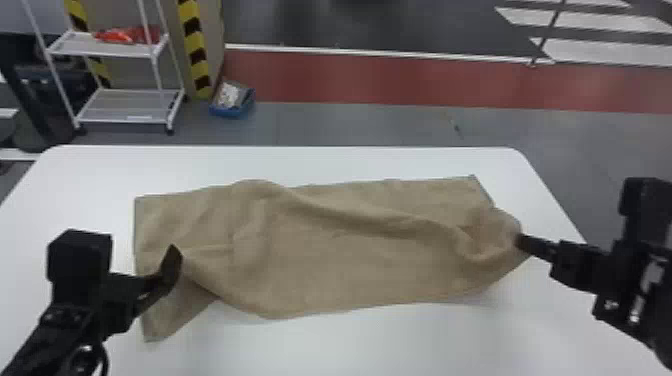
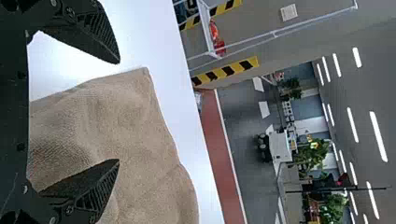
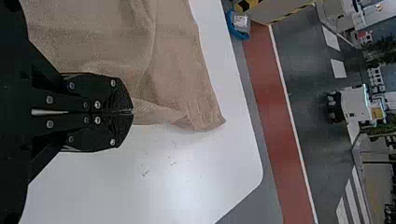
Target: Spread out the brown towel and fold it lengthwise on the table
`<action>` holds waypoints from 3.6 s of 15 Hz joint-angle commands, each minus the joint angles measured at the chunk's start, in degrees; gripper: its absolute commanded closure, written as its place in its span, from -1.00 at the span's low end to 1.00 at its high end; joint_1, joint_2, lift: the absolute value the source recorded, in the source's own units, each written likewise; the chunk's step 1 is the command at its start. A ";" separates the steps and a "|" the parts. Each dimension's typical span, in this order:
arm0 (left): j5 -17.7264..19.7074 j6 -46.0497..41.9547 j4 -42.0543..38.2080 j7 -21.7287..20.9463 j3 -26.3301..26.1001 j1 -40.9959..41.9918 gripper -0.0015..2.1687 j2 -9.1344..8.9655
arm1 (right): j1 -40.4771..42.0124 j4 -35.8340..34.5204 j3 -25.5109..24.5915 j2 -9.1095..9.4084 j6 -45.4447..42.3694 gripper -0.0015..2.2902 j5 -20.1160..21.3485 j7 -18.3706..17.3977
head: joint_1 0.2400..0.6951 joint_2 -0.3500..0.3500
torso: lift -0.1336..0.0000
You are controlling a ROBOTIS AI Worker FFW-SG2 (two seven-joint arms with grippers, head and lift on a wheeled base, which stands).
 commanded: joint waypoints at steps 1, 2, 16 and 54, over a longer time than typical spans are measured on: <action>4.22 1.08 -4.49 -1.04 2.06 4.78 -0.90 0.14 | -0.09 2.58 0.05 0.05 -3.97 0.32 2.37 0.00 | 1.00 -0.28 | -0.85; 6.85 1.79 -5.90 -1.56 2.85 6.45 -0.90 0.14 | -0.09 3.99 0.05 0.05 -5.91 0.32 3.34 0.00 | 1.00 -0.32 | -0.85; 4.39 15.67 -10.99 -5.52 2.94 12.08 -0.52 0.32 | 2.11 6.45 -2.67 0.05 -12.24 0.32 2.37 0.62 | 1.00 -0.57 | -0.85; 2.28 39.05 -22.60 -4.11 12.78 3.38 0.28 -1.88 | -4.48 -0.23 -3.81 0.05 3.23 0.32 4.66 13.71 | 1.00 -0.06 | -0.85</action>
